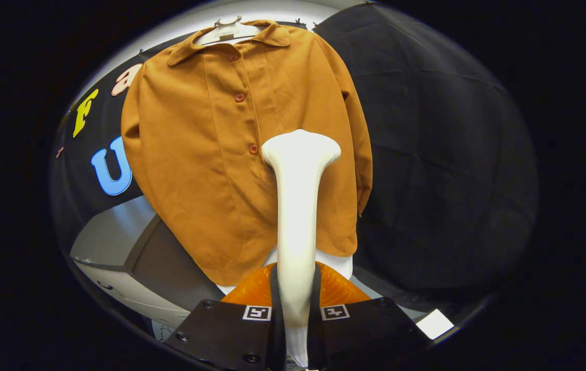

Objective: Iron the clothes twice with a garment steamer, once on the left side and once on the right side.

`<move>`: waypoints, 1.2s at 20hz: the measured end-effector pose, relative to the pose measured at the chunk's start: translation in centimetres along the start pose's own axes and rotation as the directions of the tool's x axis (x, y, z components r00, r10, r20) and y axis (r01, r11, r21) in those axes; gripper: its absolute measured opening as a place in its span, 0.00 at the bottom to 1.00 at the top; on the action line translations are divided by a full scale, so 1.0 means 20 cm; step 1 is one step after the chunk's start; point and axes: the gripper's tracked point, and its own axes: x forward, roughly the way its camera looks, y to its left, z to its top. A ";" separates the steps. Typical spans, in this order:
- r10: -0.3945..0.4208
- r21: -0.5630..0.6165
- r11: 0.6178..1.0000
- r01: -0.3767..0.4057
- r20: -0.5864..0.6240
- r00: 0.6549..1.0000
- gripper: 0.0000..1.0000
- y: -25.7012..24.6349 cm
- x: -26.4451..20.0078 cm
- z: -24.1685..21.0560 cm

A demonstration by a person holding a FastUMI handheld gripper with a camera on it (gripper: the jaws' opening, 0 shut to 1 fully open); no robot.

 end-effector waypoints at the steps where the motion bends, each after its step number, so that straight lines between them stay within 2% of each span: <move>1: -0.009 -0.001 1.000 0.009 -0.017 1.000 0.20 -0.01 0.00 -0.04; 8: -0.047 -0.022 0.999 0.045 -0.085 0.995 0.20 -0.08 -0.08 -0.28; 14: -0.035 -0.058 0.998 0.031 -0.069 0.997 0.20 -0.02 -0.23 -0.31; 17: -0.012 -0.069 0.998 0.010 -0.018 1.000 0.20 0.04 -0.34 -0.22; 24: 0.048 -0.106 0.994 -0.031 0.160 0.986 0.20 0.21 -0.62 0.23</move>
